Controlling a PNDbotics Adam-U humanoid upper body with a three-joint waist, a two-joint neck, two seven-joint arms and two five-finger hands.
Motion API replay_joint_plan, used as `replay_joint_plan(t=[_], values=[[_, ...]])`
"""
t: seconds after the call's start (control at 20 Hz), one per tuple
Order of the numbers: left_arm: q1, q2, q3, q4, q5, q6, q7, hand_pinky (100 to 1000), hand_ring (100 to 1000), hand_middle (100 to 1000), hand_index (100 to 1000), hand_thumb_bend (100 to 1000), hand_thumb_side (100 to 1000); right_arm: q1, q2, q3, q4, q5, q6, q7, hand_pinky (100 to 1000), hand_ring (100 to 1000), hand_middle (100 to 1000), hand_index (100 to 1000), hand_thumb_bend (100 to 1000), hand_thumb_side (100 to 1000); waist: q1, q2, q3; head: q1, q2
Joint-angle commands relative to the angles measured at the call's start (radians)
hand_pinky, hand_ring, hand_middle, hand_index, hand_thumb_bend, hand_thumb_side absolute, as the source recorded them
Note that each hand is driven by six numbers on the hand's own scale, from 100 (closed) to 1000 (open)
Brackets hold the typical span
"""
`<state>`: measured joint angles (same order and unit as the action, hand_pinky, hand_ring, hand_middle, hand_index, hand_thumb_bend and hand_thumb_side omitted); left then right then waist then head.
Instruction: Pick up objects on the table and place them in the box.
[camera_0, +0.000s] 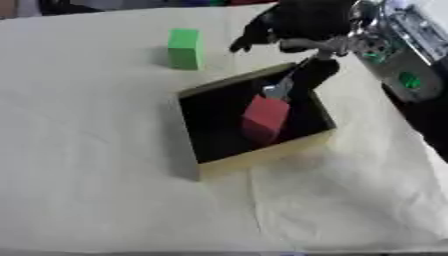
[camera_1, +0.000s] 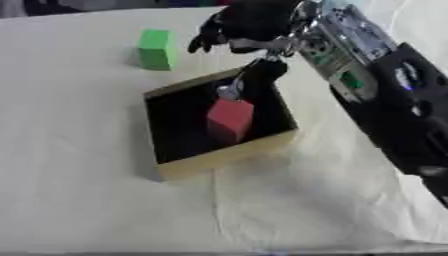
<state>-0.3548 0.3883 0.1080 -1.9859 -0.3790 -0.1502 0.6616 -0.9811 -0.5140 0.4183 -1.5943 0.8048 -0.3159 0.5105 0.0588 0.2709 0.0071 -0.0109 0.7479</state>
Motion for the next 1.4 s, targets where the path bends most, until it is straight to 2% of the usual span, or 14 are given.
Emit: replay_joint_plan(t=[0.05,0.15,0.25,0.4,0.55,0.65,0.95,1.2,1.4], values=[[-0.012,0.017,0.007,-0.014,-0.004,0.0,0.003,744,647,678,861,145,801,-0.013,-0.017,-0.066,-0.058,0.023,0.059,-0.072,784,787,729,922,100,788,0.0,-0.016,0.0,0.003,0.002],[-0.012,0.017,0.007,-0.014,-0.004,0.0,0.003,745,647,678,861,146,801,-0.012,-0.01,-0.095,-0.067,0.03,0.101,-0.122,784,771,712,917,100,793,0.001,-0.016,0.0,0.003,0.002],[-0.012,0.017,0.007,-0.014,-0.004,0.0,0.003,745,647,678,861,146,801,-0.009,-0.001,-0.125,-0.07,0.01,0.158,-0.194,783,755,698,915,100,845,0.002,-0.015,0.0,0.003,0.002],[-0.013,0.018,0.007,-0.014,-0.004,0.001,0.003,744,648,678,861,144,802,-0.002,0.008,-0.162,-0.074,-0.076,0.25,-0.335,787,744,695,923,100,879,0.004,-0.013,0.0,0.003,0.002],[-0.016,0.022,0.006,-0.014,-0.003,0.002,0.002,744,648,678,862,141,803,0.006,0.015,-0.183,-0.085,-0.194,0.304,-0.486,799,748,717,940,100,950,0.007,-0.009,0.001,0.008,-0.001],[-0.021,0.028,0.002,-0.014,-0.001,0.005,-0.002,744,647,680,862,137,804,0.009,0.018,-0.188,-0.094,-0.274,0.314,-0.568,802,755,735,950,100,1000,0.009,-0.004,0.002,0.013,-0.004],[-0.061,0.08,-0.017,-0.014,-0.007,0.04,-0.043,747,651,686,869,124,799,0.02,0.038,-0.217,-0.112,-0.455,0.304,-0.732,811,780,784,989,100,1000,0.012,0.01,0.004,0.014,-0.014],[-0.134,0.179,-0.054,-0.014,-0.051,0.13,-0.146,750,657,694,879,126,778,0.028,0.068,-0.25,-0.113,-0.547,0.293,-0.805,814,790,797,996,100,1000,0.014,0.015,0.003,0.013,-0.019],[-0.21,0.281,-0.095,-0.014,-0.093,0.229,-0.301,759,674,705,891,134,756,0.032,0.082,-0.264,-0.114,-0.562,0.288,-0.824,814,791,796,993,100,1000,0.015,0.019,-0.001,0.015,-0.025]])
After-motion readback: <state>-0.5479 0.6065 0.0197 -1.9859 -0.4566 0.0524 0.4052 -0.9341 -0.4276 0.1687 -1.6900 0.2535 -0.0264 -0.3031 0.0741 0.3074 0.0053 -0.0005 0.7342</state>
